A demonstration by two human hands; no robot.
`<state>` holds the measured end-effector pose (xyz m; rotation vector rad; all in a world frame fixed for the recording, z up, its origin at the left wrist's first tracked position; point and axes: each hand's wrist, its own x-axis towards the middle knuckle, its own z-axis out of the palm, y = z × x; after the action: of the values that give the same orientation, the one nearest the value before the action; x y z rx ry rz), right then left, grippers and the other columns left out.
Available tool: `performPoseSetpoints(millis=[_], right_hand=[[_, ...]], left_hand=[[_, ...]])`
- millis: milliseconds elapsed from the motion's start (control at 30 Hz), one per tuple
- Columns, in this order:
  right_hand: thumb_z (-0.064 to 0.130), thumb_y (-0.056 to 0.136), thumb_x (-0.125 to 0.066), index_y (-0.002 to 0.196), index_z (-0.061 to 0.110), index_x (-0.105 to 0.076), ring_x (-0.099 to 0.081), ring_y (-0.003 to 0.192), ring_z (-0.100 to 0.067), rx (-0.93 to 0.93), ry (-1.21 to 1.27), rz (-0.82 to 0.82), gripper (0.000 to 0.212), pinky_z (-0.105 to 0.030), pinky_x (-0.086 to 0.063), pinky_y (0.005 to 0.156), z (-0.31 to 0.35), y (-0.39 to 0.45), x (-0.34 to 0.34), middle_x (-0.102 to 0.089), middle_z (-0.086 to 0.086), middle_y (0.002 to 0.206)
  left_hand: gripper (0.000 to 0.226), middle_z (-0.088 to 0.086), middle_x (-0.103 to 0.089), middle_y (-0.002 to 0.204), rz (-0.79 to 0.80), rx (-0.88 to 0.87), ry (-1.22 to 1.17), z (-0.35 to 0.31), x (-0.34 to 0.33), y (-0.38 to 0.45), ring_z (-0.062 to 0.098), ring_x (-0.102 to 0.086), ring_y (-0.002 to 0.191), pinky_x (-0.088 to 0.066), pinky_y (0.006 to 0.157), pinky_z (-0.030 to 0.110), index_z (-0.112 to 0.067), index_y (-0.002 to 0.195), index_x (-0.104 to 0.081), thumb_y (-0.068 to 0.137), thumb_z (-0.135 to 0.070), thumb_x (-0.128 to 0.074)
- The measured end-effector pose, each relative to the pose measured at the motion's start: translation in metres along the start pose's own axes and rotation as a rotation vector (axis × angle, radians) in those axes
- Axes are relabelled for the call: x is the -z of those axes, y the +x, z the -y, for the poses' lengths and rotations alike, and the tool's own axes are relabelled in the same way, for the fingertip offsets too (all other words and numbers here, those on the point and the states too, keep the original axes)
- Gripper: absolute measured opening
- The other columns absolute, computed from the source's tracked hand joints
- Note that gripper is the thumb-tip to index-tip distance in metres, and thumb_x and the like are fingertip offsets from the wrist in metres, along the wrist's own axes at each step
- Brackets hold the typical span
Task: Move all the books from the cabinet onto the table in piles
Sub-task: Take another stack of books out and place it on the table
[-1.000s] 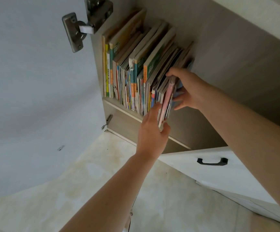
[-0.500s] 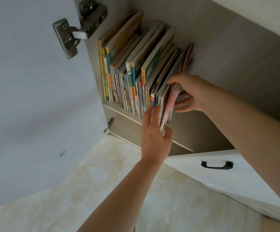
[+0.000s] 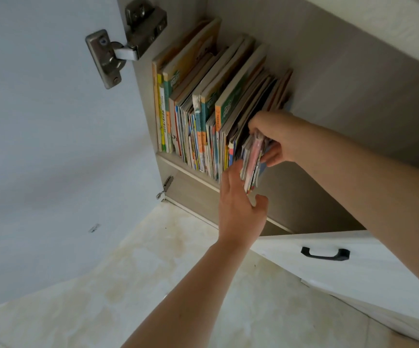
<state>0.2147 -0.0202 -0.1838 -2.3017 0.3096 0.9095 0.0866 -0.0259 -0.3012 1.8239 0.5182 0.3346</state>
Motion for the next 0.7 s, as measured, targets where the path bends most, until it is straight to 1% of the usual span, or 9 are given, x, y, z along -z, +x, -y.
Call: performPoseSetpoints(millis=[33,133,200,267,300,367,467,533,700], right_hand=[[0.013,0.087,-0.051,0.123,0.000,-0.048,-0.061,0.102,-0.043,0.001,0.001,0.004,0.038,-0.048,-0.053,0.084,-0.003,0.000,0.003,-0.056,-0.026,0.116],[0.009,0.086,-0.052,0.110,0.003,-0.051,-0.064,0.093,-0.040,0.008,0.006,-0.028,0.025,-0.047,-0.052,0.075,-0.013,0.000,0.011,-0.060,-0.024,0.107],[0.009,0.087,-0.053,0.103,0.007,-0.052,-0.067,0.090,-0.037,-0.003,0.031,-0.045,0.017,-0.051,-0.054,0.081,-0.019,-0.002,0.016,-0.062,-0.021,0.105],[0.011,0.088,-0.055,0.097,0.012,-0.054,-0.068,0.089,-0.031,-0.005,0.032,-0.038,0.008,-0.055,-0.053,0.088,-0.025,-0.005,0.020,-0.064,-0.017,0.105],[0.013,0.089,-0.055,0.097,0.014,-0.055,-0.069,0.088,-0.028,-0.005,0.027,-0.029,0.008,-0.055,-0.052,0.090,-0.028,-0.005,0.023,-0.065,-0.015,0.105],[0.015,0.089,-0.057,0.106,0.016,-0.057,-0.069,0.088,-0.025,-0.015,0.019,-0.017,0.018,-0.055,-0.051,0.091,-0.036,-0.003,0.030,-0.067,-0.014,0.104],[0.021,0.085,-0.061,0.116,0.017,-0.055,-0.066,0.095,-0.025,-0.020,0.028,-0.019,0.032,-0.055,-0.049,0.092,-0.048,0.000,0.035,-0.067,-0.011,0.105],[0.023,0.083,-0.062,0.114,0.016,-0.058,-0.063,0.098,-0.024,0.011,0.029,-0.047,0.032,-0.053,-0.048,0.093,-0.055,0.003,0.037,-0.066,-0.010,0.106],[0.008,0.085,-0.059,0.107,0.009,-0.061,-0.069,0.092,-0.024,0.087,0.165,-0.058,0.022,-0.050,-0.052,0.092,-0.066,0.006,0.043,-0.070,-0.013,0.101]], left_hand=[[0.074,-0.004,-0.039,0.138,-0.002,-0.022,0.011,0.000,-0.002,0.001,0.019,-0.047,0.124,-0.053,0.093,0.040,-0.025,0.143,-0.028,0.079,-0.012,-0.062],[0.068,0.004,-0.041,0.133,-0.061,-0.081,0.108,0.003,-0.008,0.004,0.019,-0.045,0.122,-0.052,0.093,0.032,-0.016,0.140,-0.036,0.079,-0.008,-0.064],[0.067,0.006,-0.040,0.131,-0.057,-0.091,0.185,0.004,-0.014,0.004,0.020,-0.048,0.116,-0.054,0.086,0.029,-0.014,0.138,-0.038,0.078,-0.008,-0.067],[0.070,0.005,-0.042,0.132,-0.003,-0.091,0.197,0.007,-0.020,0.002,0.020,-0.052,0.114,-0.054,0.085,0.027,-0.016,0.138,-0.034,0.079,-0.010,-0.070],[0.070,0.005,-0.045,0.132,0.016,-0.096,0.200,0.010,-0.022,0.002,0.020,-0.052,0.116,-0.053,0.088,0.028,-0.017,0.139,-0.034,0.079,-0.012,-0.071],[0.069,0.004,-0.053,0.129,0.012,-0.111,0.214,0.015,-0.026,0.007,0.021,-0.054,0.116,-0.052,0.093,0.034,-0.017,0.138,-0.039,0.079,-0.014,-0.073],[0.065,0.006,-0.061,0.122,0.025,-0.100,0.209,0.020,-0.031,0.017,0.024,-0.059,0.110,-0.056,0.089,0.041,-0.015,0.136,-0.045,0.079,-0.018,-0.075],[0.067,0.006,-0.062,0.120,0.056,-0.108,0.181,0.022,-0.037,0.022,0.023,-0.062,0.106,-0.057,0.087,0.041,-0.015,0.138,-0.044,0.079,-0.021,-0.075],[0.066,0.007,-0.067,0.116,0.023,-0.177,0.181,0.031,-0.050,0.036,0.023,-0.068,0.100,-0.059,0.084,0.039,-0.016,0.139,-0.046,0.080,-0.020,-0.075]])
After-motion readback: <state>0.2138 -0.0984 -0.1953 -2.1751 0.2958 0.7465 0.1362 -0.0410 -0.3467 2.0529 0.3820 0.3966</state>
